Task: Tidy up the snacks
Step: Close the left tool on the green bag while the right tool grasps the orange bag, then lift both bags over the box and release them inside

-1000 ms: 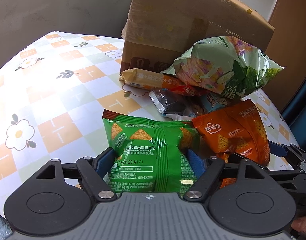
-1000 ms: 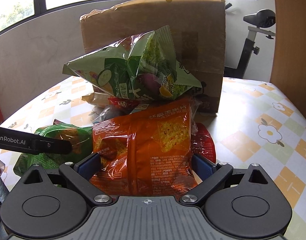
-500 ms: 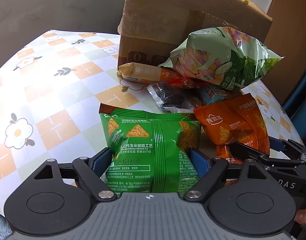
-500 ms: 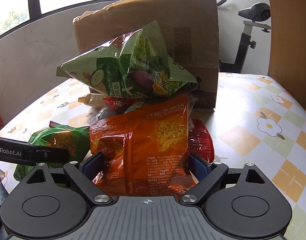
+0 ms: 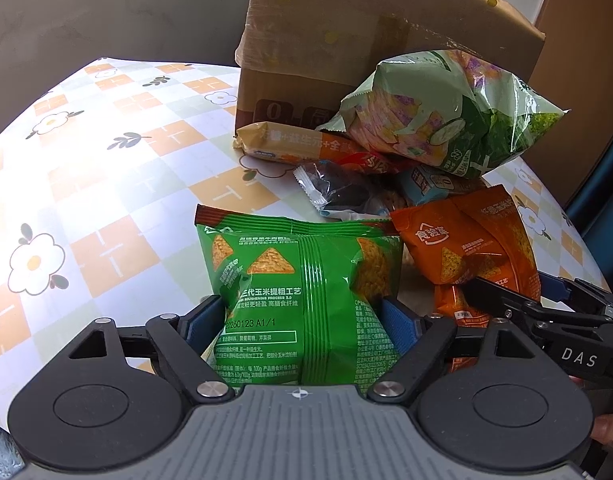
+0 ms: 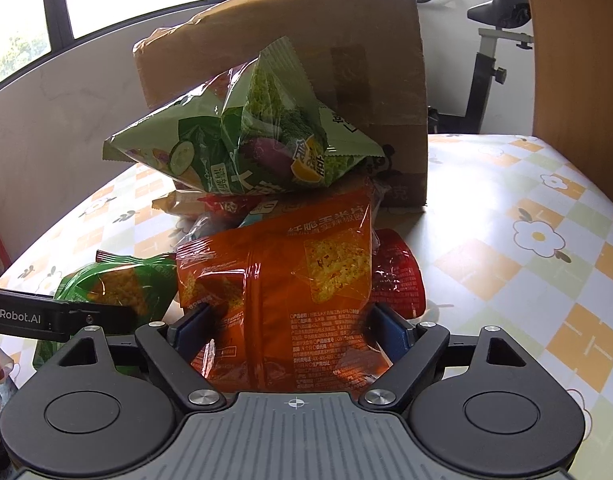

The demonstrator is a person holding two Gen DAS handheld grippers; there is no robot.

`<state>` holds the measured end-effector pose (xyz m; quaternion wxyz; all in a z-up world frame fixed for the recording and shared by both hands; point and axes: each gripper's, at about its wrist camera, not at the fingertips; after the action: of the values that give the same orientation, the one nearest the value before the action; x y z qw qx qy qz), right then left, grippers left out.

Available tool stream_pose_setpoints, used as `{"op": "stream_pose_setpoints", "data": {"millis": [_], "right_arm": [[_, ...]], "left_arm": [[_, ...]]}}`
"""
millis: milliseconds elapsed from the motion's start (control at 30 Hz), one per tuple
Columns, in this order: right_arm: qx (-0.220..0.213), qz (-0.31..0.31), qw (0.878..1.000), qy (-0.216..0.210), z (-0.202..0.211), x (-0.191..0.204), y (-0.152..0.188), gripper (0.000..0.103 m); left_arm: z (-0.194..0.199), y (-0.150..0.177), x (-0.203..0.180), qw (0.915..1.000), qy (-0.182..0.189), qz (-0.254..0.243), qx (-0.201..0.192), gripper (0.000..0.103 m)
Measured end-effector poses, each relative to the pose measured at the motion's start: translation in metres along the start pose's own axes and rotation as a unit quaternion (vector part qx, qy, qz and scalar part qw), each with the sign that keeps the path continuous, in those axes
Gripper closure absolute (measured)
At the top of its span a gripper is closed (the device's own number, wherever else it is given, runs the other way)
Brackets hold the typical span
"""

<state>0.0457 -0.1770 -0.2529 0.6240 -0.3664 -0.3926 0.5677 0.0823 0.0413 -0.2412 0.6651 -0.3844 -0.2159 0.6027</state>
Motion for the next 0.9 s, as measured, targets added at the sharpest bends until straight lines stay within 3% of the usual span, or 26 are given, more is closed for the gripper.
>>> {"op": "stream_pose_setpoints", "data": {"millis": [67,133,200,733,900], "right_arm": [[-0.001,0.001,1.0,-0.004,0.002,0.0,-0.002,0.032],[-0.004,-0.003,1.0,-0.005,0.005,-0.002,-0.005,0.048],[-0.005,-0.009,1.0,0.004,0.009,-0.005,-0.009,0.051],[-0.033,-0.073,0.993,0.083,0.041,-0.052,-0.033,0.053],[-0.069,-0.066,0.99,0.105,0.056,-0.068,-0.052,0.053]], "left_arm": [[0.003,0.0,0.0,1.0,0.002,0.002,-0.007,0.022],[0.006,-0.001,0.001,0.9999,0.004,0.005,-0.015,0.025],[0.009,-0.002,0.002,0.9998,-0.003,0.008,-0.02,0.028],[0.036,-0.025,0.045,0.9921,-0.065,0.08,-0.071,0.029],[0.056,-0.052,0.062,0.986,-0.088,0.083,-0.115,0.029]]}}
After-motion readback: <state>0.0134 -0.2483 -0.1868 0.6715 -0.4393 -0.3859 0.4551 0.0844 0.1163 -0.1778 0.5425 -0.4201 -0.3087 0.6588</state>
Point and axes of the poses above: each gripper's, at about its wrist camera, not at the fingertips, and z roughly against the way its jaws point, x to its left, y to its underside, and after that the axes turned 10 degrees about -x, right-handed
